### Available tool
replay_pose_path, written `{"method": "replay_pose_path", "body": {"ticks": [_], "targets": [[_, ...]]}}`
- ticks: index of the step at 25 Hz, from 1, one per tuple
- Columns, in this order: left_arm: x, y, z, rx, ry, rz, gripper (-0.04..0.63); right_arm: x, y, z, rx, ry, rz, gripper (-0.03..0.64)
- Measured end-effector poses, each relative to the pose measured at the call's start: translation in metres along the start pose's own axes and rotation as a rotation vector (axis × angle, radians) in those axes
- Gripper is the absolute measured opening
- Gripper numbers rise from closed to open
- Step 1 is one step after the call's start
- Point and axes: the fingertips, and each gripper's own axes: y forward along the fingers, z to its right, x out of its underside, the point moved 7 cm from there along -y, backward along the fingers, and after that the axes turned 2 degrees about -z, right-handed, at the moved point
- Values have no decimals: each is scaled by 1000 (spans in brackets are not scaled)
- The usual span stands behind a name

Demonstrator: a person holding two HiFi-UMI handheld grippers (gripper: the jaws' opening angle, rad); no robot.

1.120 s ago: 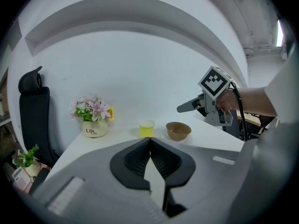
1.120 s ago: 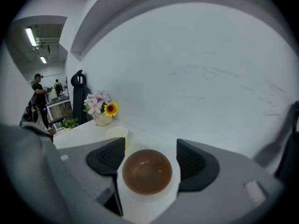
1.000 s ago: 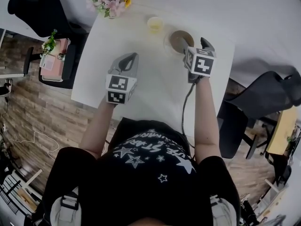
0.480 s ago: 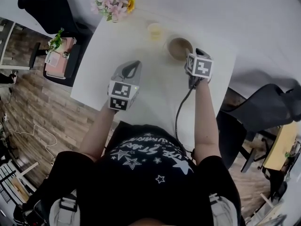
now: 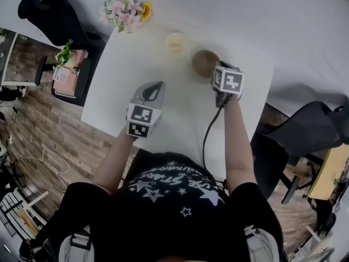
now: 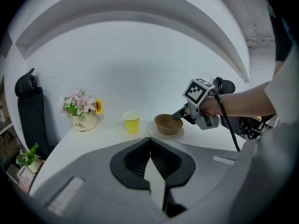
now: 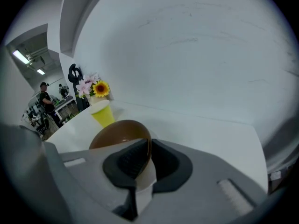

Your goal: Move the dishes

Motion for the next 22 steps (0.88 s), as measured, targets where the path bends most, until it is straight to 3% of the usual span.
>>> {"method": "replay_pose_path", "body": {"ticks": [8,22], "targets": [[0,11,4,31,-35,-20,11,-8,-17,11,-43,68,58,17],[-22,53,22,65,8,-13,11,-28,-23,95,62,201,170,17]]}}
